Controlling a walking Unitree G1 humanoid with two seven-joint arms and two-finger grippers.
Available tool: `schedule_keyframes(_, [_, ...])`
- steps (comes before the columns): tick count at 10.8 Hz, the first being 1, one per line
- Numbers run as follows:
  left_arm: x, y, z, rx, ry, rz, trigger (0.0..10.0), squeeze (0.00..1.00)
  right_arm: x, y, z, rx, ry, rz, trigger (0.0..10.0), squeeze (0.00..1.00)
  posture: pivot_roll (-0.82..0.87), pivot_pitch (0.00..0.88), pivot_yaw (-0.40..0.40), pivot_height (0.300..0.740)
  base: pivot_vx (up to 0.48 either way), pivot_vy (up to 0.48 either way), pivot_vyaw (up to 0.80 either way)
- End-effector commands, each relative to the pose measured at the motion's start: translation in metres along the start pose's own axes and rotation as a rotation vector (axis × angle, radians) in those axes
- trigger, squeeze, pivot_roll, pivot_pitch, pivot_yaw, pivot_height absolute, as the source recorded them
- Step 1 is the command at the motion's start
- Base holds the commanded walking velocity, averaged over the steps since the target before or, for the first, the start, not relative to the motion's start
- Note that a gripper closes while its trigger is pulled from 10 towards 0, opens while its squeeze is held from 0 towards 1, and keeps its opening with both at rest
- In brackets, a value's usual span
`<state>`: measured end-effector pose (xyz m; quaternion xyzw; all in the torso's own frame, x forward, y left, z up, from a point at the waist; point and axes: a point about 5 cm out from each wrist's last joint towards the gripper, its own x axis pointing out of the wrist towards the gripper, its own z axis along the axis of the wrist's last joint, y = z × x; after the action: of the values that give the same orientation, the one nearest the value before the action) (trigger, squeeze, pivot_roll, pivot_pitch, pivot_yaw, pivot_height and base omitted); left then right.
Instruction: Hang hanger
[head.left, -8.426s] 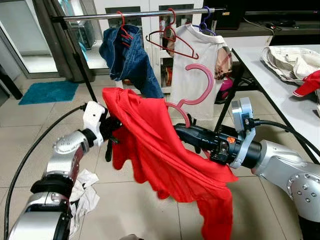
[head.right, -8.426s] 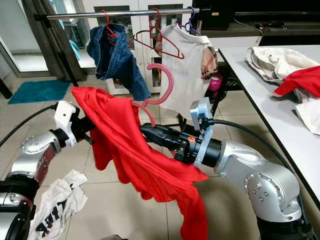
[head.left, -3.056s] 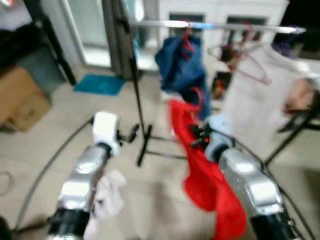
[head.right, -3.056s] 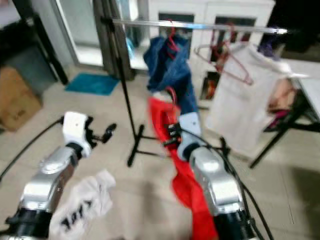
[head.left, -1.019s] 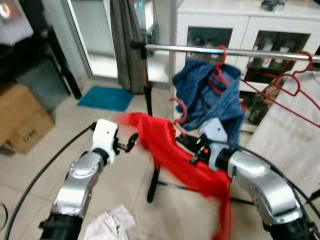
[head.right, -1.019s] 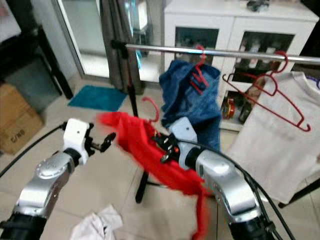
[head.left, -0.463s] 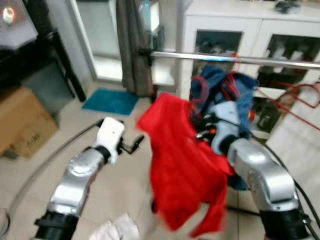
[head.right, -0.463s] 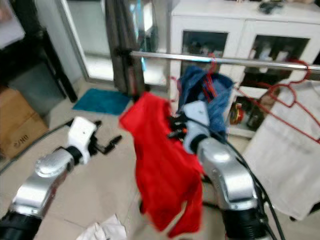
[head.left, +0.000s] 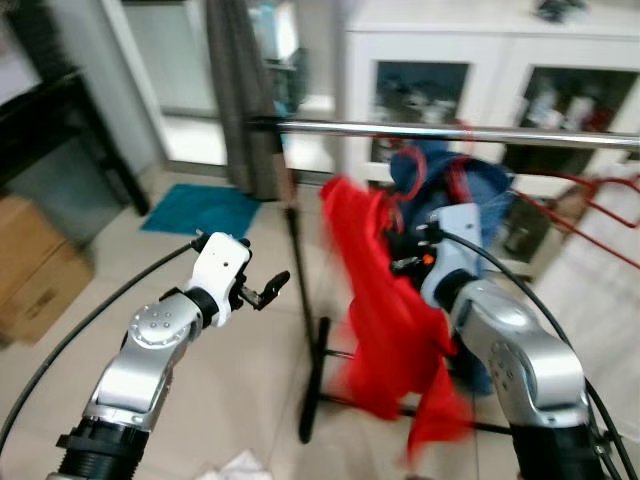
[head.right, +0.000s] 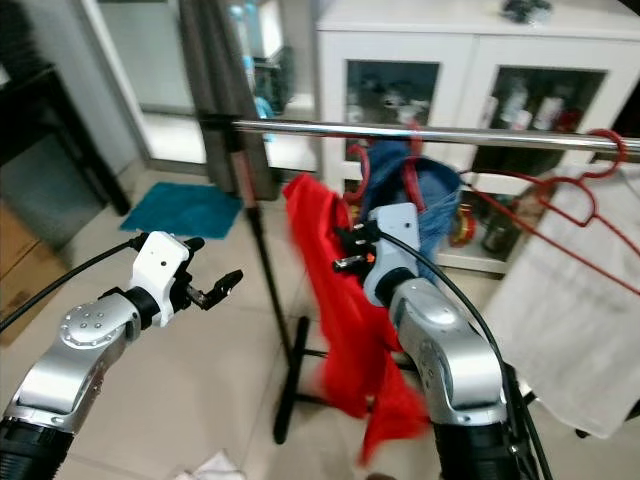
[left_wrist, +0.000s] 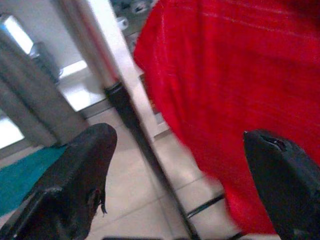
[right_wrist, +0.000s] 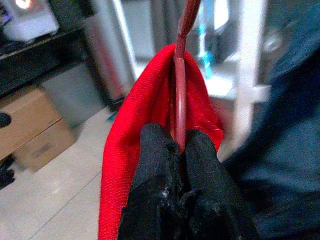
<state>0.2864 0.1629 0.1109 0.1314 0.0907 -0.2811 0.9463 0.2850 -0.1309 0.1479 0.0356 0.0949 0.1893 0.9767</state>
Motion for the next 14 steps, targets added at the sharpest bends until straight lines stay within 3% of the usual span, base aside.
schedule_keyframes(1, [-0.002,0.002,0.007,0.003,-0.034,-0.006,10.0,1.0,-0.002,-0.001,0.014,-0.054,-0.094,-0.035,10.0,0.0,-0.08,0.0,0.091,0.74,0.0,0.0,0.0])
schedule_keyframes(2, [-0.001,0.0,0.013,-0.005,-0.071,-0.026,10.0,0.68,-0.004,-0.001,0.024,-0.031,-0.176,-0.064,10.0,0.0,-0.08,0.0,0.091,0.74,0.0,0.0,0.0])
schedule_keyframes(3, [-0.002,-0.003,0.022,-0.03,-0.138,-0.076,10.0,0.0,-0.004,-0.003,0.03,-0.024,-0.22,-0.074,10.0,0.0,-0.07,0.0,0.092,0.74,0.0,0.0,0.0])
schedule_keyframes(4, [-0.002,-0.004,0.025,-0.033,-0.156,-0.101,10.0,0.0,-0.003,-0.003,0.031,-0.018,-0.227,-0.076,10.0,0.0,-0.07,0.0,0.092,0.74,0.0,0.0,0.0])
schedule_keyframes(6, [-0.003,-0.005,0.034,-0.033,-0.186,-0.178,10.0,0.0,0.014,-0.006,0.026,-0.026,-0.11,-0.059,10.0,0.0,-0.07,0.0,0.105,0.74,0.0,0.0,0.0])
schedule_keyframes(7, [-0.004,-0.003,0.036,-0.037,-0.19,-0.185,10.0,0.0,0.027,-0.005,0.026,-0.023,-0.072,-0.061,10.0,0.0,-0.07,0.0,0.109,0.74,0.0,0.0,0.0])
schedule_keyframes(8, [-0.005,0.001,0.037,-0.033,-0.194,-0.177,10.0,0.0,0.045,0.001,0.024,0.057,-0.028,-0.011,10.0,0.0,-0.06,0.0,0.117,0.74,0.0,0.0,0.0])
schedule_keyframes(10, [-0.006,0.005,0.038,-0.021,-0.192,-0.181,10.0,0.0,0.075,0.003,0.027,0.06,-0.001,-0.045,10.0,0.0,-0.06,0.0,0.119,0.74,0.0,0.0,0.0])
schedule_keyframes(11, [-0.008,0.006,0.04,-0.016,-0.193,-0.183,10.0,0.0,0.091,0.004,0.036,0.043,0.008,-0.071,10.0,0.0,-0.05,0.0,0.118,0.74,0.0,0.0,0.0])
schedule_keyframes(14, [-0.012,0.009,0.038,-0.011,-0.189,-0.183,10.0,0.0,0.113,0.006,0.047,-0.057,0.094,-0.124,10.0,0.0,-0.05,0.0,0.113,0.74,0.0,0.0,0.0])
